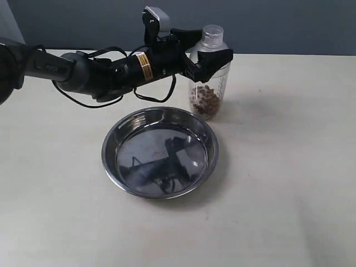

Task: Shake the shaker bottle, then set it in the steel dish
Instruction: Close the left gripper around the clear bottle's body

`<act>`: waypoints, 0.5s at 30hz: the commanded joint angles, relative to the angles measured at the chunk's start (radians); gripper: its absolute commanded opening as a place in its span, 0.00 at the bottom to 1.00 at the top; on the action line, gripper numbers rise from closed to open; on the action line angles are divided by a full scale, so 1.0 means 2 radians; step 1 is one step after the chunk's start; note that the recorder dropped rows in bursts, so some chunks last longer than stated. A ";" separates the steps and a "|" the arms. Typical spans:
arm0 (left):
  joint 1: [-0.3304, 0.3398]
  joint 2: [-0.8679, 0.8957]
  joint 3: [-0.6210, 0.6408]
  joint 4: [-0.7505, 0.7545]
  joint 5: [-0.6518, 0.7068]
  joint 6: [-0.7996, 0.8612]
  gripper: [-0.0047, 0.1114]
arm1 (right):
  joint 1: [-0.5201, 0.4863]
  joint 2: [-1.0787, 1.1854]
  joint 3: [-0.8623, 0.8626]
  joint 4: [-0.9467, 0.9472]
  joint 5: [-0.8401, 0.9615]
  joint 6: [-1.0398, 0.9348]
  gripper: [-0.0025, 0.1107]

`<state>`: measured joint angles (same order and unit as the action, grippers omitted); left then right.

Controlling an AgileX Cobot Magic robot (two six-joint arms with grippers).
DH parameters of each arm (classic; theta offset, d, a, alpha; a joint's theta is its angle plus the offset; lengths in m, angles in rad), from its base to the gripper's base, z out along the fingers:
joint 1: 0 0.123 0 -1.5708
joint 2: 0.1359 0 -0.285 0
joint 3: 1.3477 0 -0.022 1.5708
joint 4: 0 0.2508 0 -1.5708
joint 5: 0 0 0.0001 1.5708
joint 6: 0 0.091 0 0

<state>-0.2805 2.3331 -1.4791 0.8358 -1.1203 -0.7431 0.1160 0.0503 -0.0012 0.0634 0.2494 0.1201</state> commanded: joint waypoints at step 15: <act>-0.002 0.062 -0.036 0.046 0.048 -0.033 0.95 | 0.001 0.002 0.001 0.000 -0.007 -0.002 0.01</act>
<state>-0.2805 2.4589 -1.5451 0.9234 -1.0357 -0.8057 0.1160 0.0503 -0.0012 0.0634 0.2494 0.1201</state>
